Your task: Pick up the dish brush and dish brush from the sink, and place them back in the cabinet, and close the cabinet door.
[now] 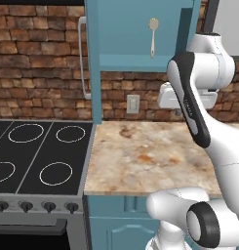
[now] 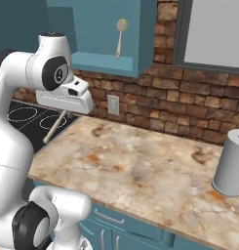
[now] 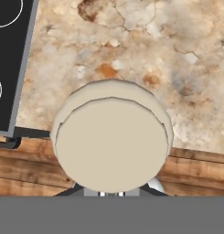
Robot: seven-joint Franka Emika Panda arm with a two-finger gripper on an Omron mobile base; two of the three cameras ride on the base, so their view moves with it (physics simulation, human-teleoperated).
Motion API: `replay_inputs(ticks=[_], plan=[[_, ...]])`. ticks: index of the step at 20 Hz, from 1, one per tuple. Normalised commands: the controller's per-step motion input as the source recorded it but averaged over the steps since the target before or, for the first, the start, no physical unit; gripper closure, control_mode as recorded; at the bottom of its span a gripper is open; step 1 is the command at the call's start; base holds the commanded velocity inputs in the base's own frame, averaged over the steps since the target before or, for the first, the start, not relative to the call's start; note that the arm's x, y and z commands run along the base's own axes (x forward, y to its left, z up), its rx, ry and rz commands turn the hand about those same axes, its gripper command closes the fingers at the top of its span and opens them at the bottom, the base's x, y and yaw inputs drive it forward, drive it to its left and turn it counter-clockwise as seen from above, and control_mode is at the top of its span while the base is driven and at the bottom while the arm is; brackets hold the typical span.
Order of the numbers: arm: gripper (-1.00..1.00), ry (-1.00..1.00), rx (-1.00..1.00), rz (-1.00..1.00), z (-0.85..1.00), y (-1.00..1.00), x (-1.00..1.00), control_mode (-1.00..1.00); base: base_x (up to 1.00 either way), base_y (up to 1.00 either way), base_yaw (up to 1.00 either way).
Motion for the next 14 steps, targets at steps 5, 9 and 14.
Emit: replay_inputs(ticks=[5, 9, 14], plan=[[1.00, -0.01, 0.00, 0.00, 0.00, 0.00, 0.00, -1.00, 0.00, 0.00, 0.00], [1.00, -0.05, 0.00, 0.00, 0.03, 0.00, 0.00, -1.00, 0.00, 0.00, 0.00], [1.00, -0.11, 0.00, 0.00, 0.19, 0.00, 0.00, -1.00, 0.00, 0.00, 0.00]])
